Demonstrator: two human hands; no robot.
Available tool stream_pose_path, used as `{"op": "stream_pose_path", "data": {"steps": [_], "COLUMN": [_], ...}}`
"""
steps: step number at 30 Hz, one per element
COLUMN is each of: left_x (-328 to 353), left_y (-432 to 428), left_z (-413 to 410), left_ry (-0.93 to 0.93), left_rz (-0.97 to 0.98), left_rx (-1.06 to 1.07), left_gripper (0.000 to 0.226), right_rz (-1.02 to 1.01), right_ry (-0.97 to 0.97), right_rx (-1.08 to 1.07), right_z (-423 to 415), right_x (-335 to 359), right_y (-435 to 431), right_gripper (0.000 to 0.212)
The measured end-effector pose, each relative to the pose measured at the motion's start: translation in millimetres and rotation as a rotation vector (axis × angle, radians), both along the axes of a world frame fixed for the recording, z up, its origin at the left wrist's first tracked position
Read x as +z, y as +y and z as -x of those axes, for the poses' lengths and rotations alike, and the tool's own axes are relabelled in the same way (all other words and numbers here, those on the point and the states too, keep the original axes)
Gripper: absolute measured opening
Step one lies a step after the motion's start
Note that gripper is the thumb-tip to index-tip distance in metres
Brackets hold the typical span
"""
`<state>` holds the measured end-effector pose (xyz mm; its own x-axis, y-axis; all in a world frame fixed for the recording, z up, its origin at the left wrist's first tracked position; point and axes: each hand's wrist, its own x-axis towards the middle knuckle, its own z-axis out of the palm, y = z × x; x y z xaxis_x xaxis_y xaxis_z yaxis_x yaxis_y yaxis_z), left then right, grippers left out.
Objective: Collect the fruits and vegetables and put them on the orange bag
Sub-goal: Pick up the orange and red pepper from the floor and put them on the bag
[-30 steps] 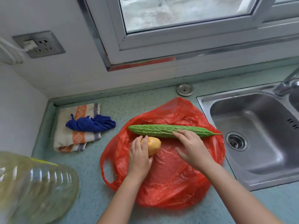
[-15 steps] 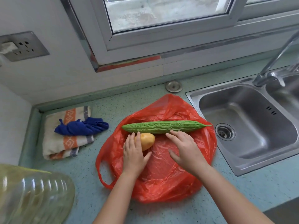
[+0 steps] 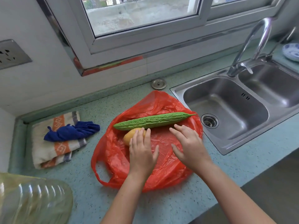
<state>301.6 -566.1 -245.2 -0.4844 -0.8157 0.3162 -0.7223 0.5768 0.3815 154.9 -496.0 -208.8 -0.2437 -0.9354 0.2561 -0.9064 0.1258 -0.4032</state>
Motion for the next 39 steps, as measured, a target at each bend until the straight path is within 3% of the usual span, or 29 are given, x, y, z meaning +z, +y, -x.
{"op": "stream_pose_path", "data": {"steps": [15,26,39], "left_x": [33,63,71], "left_y": [100,261,446], "left_z": [120,218,275], "left_ry": [0.209,0.193,0.089], "left_rz": [0.084,0.070,0.060], "left_rx": [-0.517,-0.891,-1.288], "left_gripper": [0.039,0.039,0.041], "right_rz": [0.053,0.178,0.184], "right_ry": [0.097,0.051,0.138], "right_rx": [-0.524,-0.916,-1.309], "right_z": [69,114,118], "right_x": [27,42,40], "right_y": [158,334,537], "right_gripper": [0.047,0.045,0.039]}}
